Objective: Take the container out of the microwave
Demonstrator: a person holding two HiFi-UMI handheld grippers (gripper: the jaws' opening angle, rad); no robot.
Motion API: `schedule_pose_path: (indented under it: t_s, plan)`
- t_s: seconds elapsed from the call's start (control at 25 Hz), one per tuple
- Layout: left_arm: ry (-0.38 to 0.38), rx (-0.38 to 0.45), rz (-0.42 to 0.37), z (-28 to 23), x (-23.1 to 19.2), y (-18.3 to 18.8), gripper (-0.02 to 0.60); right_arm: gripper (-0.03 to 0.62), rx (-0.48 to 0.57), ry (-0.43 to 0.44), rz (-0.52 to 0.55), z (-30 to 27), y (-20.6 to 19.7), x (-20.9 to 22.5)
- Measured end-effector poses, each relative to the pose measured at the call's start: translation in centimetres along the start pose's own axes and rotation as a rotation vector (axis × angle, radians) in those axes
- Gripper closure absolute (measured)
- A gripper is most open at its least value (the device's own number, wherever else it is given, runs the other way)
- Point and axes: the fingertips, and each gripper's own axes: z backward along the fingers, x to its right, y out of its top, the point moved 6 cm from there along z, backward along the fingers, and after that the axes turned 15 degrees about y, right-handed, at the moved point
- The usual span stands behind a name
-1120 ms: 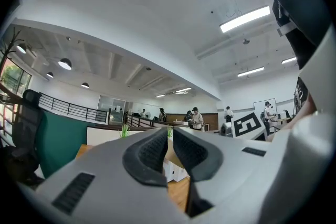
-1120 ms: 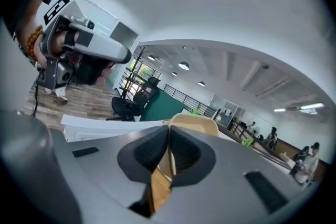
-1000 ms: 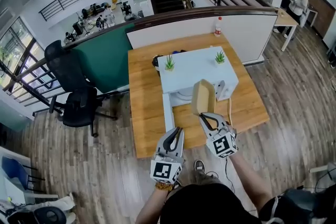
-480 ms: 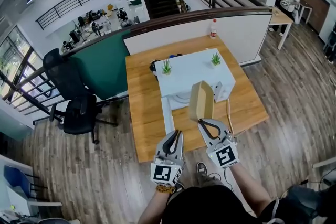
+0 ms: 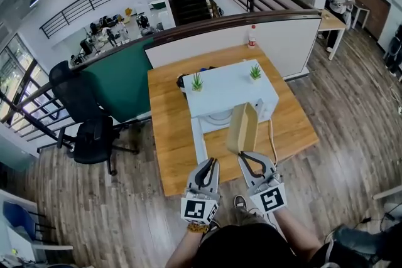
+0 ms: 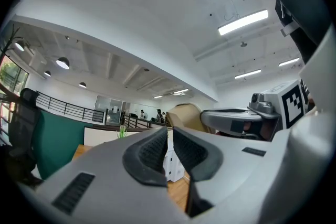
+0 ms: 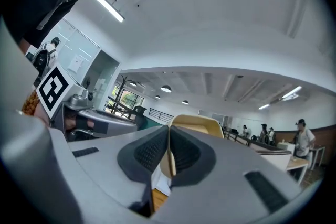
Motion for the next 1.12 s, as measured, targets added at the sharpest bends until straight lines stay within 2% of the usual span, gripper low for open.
schedule_pose_path:
  t_s: [0.16,0.28,0.32,0.64,0.88,1.04,1.12]
  plan:
    - [-0.005,-0.005,-0.001,0.1,0.1,0.0,0.534,0.574,0.041,-0.008,-0.018,0.7,0.2,-0.8]
    - [-0.008,-0.007,0.000,0.3,0.2,0.0,0.534,0.574,0.213,-0.034,0.025,0.8,2.1,-0.9]
    - [-0.009,-0.008,0.001,0.4,0.2,-0.1,0.534,0.574,0.234,-0.040,0.029,0.8,2.3,-1.0]
    - [-0.019,-0.015,0.009,0.9,0.3,-0.5,0.534,0.574,0.225,-0.044,0.002,1.5,1.8,-1.9]
    - [-0.020,-0.020,0.010,1.4,0.0,-0.5,0.534,0.576,0.247,-0.009,0.003,1.3,2.3,-3.1]
    - [-0.015,-0.021,0.021,1.7,-0.3,-0.5,0.534,0.576,0.168,0.010,-0.021,1.3,1.5,-3.9]
    - [-0.015,-0.018,0.020,1.7,-0.5,-0.4,0.534,0.576,0.227,0.004,0.005,1.0,2.4,-3.8]
